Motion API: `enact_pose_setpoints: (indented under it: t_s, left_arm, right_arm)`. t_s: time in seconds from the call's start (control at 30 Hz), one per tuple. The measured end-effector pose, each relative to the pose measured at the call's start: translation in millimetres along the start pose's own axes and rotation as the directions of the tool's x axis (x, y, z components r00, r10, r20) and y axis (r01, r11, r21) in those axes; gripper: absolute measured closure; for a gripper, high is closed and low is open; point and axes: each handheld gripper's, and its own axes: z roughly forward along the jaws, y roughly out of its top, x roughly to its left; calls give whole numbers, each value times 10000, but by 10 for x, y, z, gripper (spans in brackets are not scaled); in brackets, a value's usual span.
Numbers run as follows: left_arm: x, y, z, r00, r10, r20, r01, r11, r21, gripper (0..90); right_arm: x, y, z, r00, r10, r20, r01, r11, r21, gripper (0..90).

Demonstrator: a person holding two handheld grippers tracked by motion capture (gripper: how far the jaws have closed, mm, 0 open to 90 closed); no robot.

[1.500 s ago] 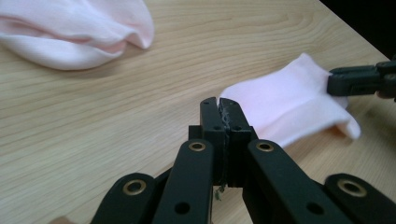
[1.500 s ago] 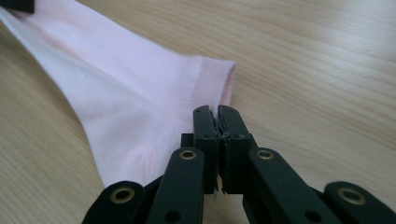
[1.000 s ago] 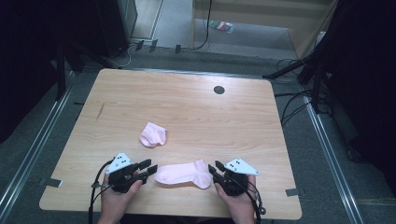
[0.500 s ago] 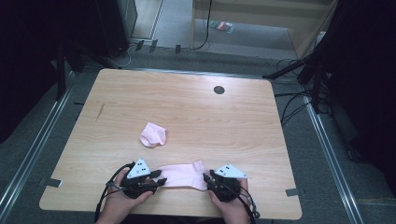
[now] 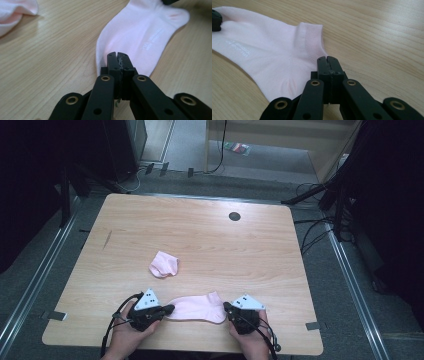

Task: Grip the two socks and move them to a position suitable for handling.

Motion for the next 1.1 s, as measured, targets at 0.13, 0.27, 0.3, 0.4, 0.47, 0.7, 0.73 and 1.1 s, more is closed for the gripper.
enact_pose_setpoints:
  t_s: [0.13, 0.27, 0.3, 0.4, 0.47, 0.7, 0.73, 1.1]
  left_arm:
    - [82, 18, -152, 9942, -422, 987, 536, 9918, -1157, 900]
    - [116, -31, -122, 9954, -486, 830, 576, 9924, -1088, 843]
    - [116, -29, -126, 9953, -510, 818, 604, 9912, -1179, 785]
    - [128, -19, -161, 9963, -615, 604, 702, 9857, -1534, 632]
    - [147, -22, -180, 9968, -751, 280, 787, 9825, -1686, 578]
    - [224, 32, -193, 9883, -939, -1206, 653, 9728, -2222, 455]
    - [255, 58, -186, 9836, -1005, -1501, 642, 9713, -2291, 450]
    - [616, 360, 73, 9062, -2475, -3428, 1819, 9601, -2124, 436]
  right_arm:
    - [-84, 5, -2, 9984, 474, -312, -479, 9988, -143, 900]
    - [-80, 8, 5, 9978, 450, -476, -461, 9987, -215, 880]
    - [-79, 10, -6, 9981, 433, -444, -447, 9985, -318, 845]
    - [-114, 30, -81, 9940, 789, -760, -846, 9936, -748, 753]
    - [-145, 39, -122, 9932, 925, -705, -988, 9908, -924, 716]
    - [-246, 47, -171, 9893, 1380, -478, -1429, 9821, -1224, 582]
    - [-248, 51, -176, 9889, 1424, -418, -1466, 9812, -1254, 568]
    - [-302, 42, -220, 9878, 1524, -323, -1554, 9789, -1324, 546]
